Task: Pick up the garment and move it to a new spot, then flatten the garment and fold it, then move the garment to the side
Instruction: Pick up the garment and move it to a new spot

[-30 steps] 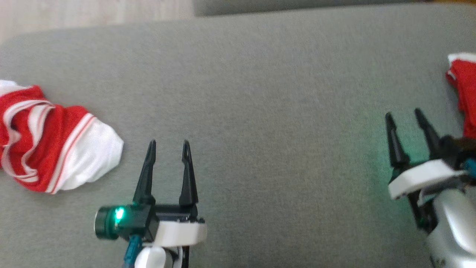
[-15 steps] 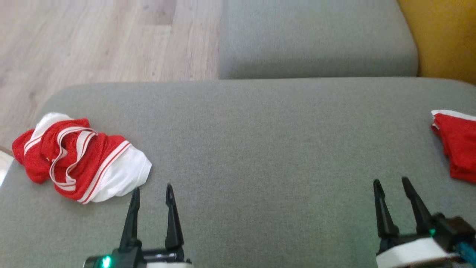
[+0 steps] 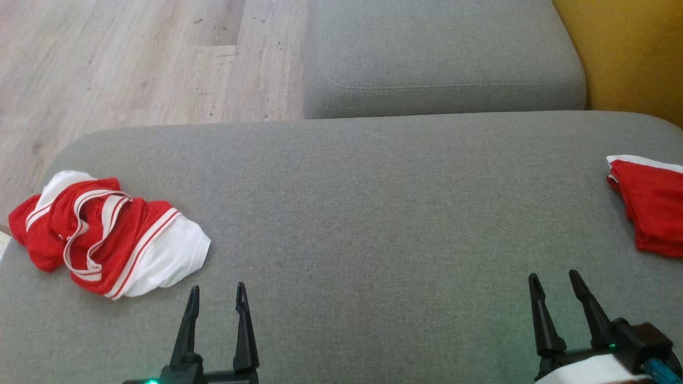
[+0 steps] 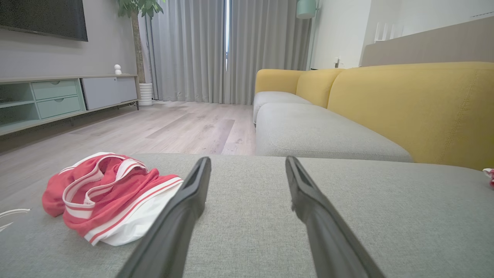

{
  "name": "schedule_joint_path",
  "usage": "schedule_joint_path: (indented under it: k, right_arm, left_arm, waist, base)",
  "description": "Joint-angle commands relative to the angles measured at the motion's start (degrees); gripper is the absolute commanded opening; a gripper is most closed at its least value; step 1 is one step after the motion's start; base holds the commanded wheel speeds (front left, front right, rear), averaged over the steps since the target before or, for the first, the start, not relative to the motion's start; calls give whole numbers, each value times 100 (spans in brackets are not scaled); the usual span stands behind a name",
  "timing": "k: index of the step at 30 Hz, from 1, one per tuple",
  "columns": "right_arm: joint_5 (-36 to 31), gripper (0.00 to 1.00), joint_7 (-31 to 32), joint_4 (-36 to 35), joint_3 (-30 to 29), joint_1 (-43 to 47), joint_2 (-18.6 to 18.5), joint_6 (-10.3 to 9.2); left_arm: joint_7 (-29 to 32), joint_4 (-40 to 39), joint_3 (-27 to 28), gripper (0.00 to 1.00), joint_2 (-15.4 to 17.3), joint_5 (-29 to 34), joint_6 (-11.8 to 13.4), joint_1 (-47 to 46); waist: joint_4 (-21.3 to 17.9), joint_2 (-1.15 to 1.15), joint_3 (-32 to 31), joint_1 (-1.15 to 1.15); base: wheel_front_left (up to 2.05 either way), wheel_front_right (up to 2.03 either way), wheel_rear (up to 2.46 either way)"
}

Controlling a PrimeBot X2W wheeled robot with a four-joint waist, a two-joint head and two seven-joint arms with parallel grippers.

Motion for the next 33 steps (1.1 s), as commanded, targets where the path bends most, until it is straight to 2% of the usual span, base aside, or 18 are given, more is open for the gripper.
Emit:
schedule_joint_path:
  k: [1,12,17,25,33]
  right_arm:
    - [-18,100,-62,-151,134,-178,-49,37]
    - [-6,100,-62,-70,228,-263,-79,37]
    - [-5,100,-62,-71,248,-236,-78,37]
    - [-6,100,-62,-106,359,-269,-49,37]
    - [33,100,-62,-114,369,-305,-53,37]
  left_arm:
    - [-29,-142,205,100,-15,33,-9,-217]
    - [-29,-64,180,100,-15,-19,2,-254]
    - [-29,-48,191,100,-15,13,2,-299]
    - [-29,-78,253,100,-15,39,21,-356]
    - [-29,-118,429,100,-15,77,3,-347]
  waist:
    - [5,0,4,0]
    - [-41,0,56,0]
    - [83,0,70,0]
    - [682,0,166,0]
    - [1619,0,337,0]
  base:
    - [0,0,0]
    - [0,0,0]
    - [0,0,0]
    - [0,0,0]
    - [0,0,0]
